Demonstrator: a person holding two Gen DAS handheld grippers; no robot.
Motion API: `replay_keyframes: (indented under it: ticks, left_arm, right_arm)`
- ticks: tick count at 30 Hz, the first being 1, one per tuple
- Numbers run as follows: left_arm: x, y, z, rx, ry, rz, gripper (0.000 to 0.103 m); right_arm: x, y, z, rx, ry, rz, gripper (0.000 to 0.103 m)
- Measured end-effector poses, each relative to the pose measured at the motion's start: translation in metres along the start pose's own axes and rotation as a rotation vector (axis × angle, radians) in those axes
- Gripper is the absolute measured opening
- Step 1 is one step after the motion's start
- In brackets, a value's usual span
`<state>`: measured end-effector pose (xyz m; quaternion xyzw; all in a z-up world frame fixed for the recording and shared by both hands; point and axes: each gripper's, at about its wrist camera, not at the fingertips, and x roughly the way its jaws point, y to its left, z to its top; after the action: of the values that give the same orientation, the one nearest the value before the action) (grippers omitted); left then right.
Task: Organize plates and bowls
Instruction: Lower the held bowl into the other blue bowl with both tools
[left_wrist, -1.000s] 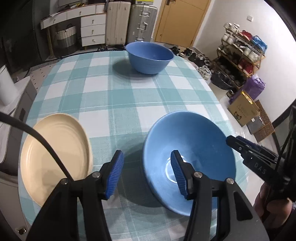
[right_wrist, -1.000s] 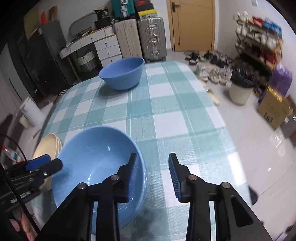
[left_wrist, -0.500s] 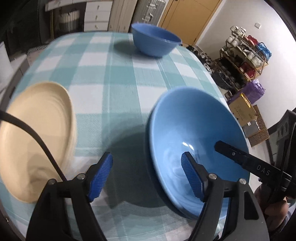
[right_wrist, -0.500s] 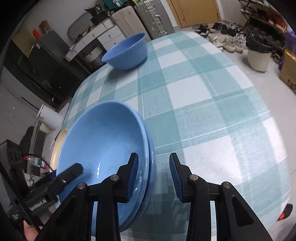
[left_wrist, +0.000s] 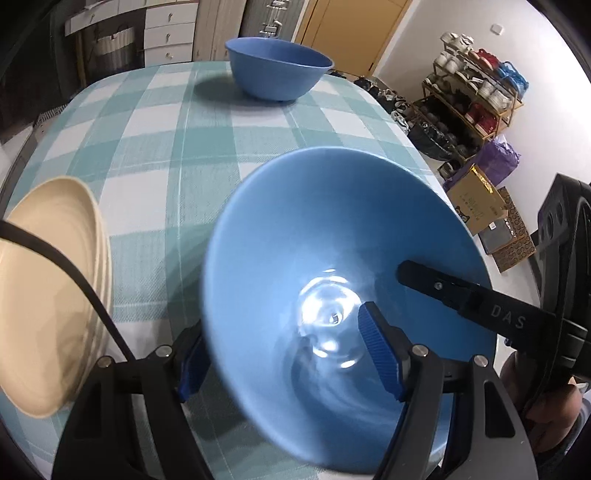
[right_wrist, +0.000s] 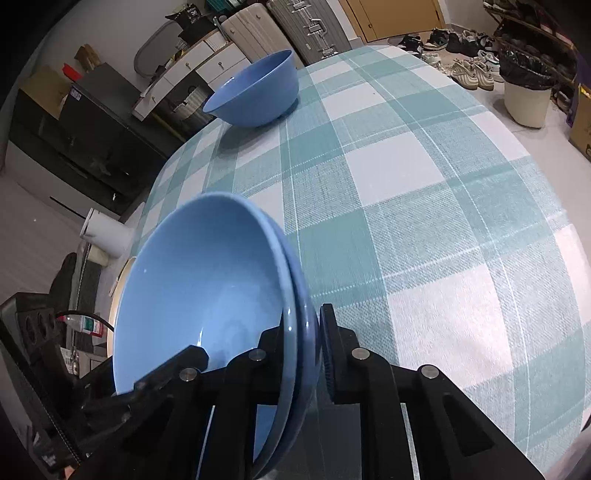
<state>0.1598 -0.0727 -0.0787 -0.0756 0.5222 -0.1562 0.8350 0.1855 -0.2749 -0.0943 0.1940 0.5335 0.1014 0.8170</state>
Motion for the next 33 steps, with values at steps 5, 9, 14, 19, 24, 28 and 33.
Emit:
replay_keyframes:
  ticks: [5, 9, 14, 19, 24, 28, 33]
  left_arm:
    - [0.004, -0.003, 0.011, 0.022, -0.006, 0.027, 0.073]
    - [0.009, 0.0, 0.021, 0.016, -0.004, 0.024, 0.073]
    - [0.014, -0.001, 0.035, 0.031, -0.005, 0.045, 0.073]
    - [0.022, 0.004, 0.049, 0.022, -0.004, 0.044, 0.073]
    - [0.019, 0.003, 0.055, 0.06, -0.049, 0.093, 0.074]
    - [0.015, 0.003, 0.056, 0.083, -0.062, 0.181, 0.077]
    - [0.002, 0.01, 0.05, 0.071, -0.093, 0.23, 0.078]
  right_arm:
    - [0.007, 0.004, 0.013, -0.01, -0.01, 0.014, 0.011]
    - [0.013, 0.005, 0.023, -0.017, -0.015, 0.017, 0.011]
    - [0.022, 0.004, 0.039, -0.017, -0.027, 0.026, 0.011]
    - [0.03, 0.007, 0.055, -0.032, -0.041, 0.022, 0.011]
    - [0.036, 0.01, 0.064, -0.061, -0.051, 0.019, 0.012]
    - [0.029, 0.008, 0.064, -0.06, -0.093, 0.03, 0.012]
    - [0.005, 0.01, 0.058, -0.088, -0.181, 0.012, 0.015]
